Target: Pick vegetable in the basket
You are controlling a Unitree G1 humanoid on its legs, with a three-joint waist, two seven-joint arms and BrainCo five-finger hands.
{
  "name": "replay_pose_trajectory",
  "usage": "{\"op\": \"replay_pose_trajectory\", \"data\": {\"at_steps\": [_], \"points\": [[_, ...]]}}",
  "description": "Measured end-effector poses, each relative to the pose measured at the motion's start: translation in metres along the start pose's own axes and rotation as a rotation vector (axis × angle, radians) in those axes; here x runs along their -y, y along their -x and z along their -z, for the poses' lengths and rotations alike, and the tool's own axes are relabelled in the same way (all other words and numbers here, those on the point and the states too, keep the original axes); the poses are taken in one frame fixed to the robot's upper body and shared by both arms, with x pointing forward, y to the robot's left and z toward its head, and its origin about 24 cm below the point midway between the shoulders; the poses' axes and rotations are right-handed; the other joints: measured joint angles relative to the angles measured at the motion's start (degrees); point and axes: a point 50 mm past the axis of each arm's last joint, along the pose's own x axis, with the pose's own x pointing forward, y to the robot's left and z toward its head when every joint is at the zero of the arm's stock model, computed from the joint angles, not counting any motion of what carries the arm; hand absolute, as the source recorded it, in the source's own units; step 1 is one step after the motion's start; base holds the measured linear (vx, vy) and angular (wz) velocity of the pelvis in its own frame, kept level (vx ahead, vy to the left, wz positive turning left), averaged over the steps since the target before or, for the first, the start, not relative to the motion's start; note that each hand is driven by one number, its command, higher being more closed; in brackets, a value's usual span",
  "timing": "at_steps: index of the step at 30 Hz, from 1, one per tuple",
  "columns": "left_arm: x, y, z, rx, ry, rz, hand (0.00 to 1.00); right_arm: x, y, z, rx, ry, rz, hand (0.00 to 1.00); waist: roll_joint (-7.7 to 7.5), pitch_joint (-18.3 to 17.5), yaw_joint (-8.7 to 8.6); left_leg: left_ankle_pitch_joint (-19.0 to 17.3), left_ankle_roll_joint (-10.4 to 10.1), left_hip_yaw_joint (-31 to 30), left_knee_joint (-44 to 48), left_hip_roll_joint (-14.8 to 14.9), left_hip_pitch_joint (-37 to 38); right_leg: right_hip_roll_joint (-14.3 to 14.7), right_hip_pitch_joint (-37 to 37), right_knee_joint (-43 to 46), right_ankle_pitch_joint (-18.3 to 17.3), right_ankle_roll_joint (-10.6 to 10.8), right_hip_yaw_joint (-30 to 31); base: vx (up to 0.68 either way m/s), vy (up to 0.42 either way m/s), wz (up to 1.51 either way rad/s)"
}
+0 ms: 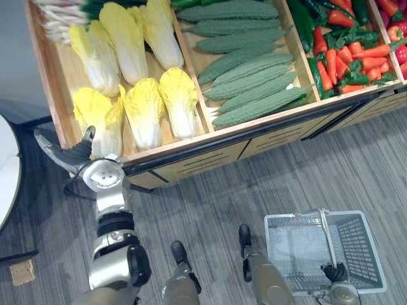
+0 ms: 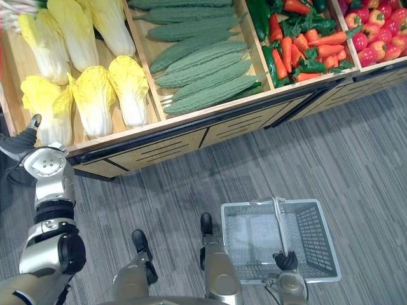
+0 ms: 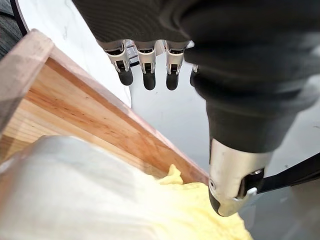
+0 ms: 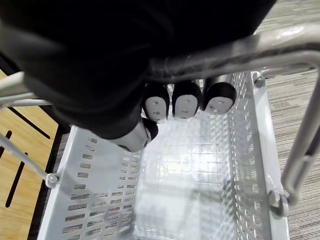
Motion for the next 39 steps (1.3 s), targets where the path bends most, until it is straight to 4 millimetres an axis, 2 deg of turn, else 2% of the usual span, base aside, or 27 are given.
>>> {"op": "replay_pose_trajectory", "data": {"at_steps": [16,26,29,32,37,39], "points": [[0.019,0.001,-0.008,0.107,-0.167,0.109,0.00,-0.005,-0.004,-0.017,0.076,0.032,-0.012,1.00,-0.39,1.55,0.28,0.14,0.19,0.43,-0.06,-0.29,-0.62,-0.14,-0.70,-1.13,1.37,-0.18,0.80,0.00,-0.001,-0.01],[0.031,0.014,-0.016,0.178,-0.181,0.166,0.00,-0.005,-0.004,-0.019,0.085,0.030,-0.011,1.00,-0.22,1.69,-0.01,0.15,0.19,1.18,-0.13,-0.31,-0.58,-0.06,-0.73,-1.87,1.85,-0.10,1.51,0.02,-0.004,-0.04],[0.031,0.015,-0.014,0.174,-0.187,0.169,0.00,-0.005,-0.004,-0.020,0.086,0.030,-0.011,1.00,-0.22,1.70,-0.04,0.15,0.19,1.19,-0.13,-0.32,-0.58,-0.06,-0.73,-1.87,1.87,-0.07,1.58,0.00,0.000,0.00],[0.030,0.015,-0.003,0.130,-0.210,0.167,0.00,-0.005,-0.005,-0.021,0.089,0.029,-0.010,1.00,-0.23,1.71,-0.11,0.14,0.19,1.34,-0.16,-0.35,-0.55,-0.06,-0.77,-1.98,1.96,0.03,1.75,0.00,-0.002,-0.01],[0.016,0.003,0.014,0.013,-0.209,0.093,0.00,-0.005,-0.005,-0.024,0.099,0.028,-0.010,1.00,-0.23,1.78,-0.74,0.15,0.19,1.91,-0.24,-0.38,-0.57,-0.05,-0.75,-2.96,2.73,0.01,2.24,0.01,-0.008,-0.06],[0.016,0.001,0.013,-0.005,-0.191,0.081,0.00,-0.005,-0.005,-0.025,0.101,0.028,-0.007,1.00,-0.22,2.06,-0.74,0.15,0.19,2.16,-0.23,-0.39,-0.54,-0.05,-0.79,-3.04,2.85,0.05,2.51,0.01,-0.008,-0.05]]}}
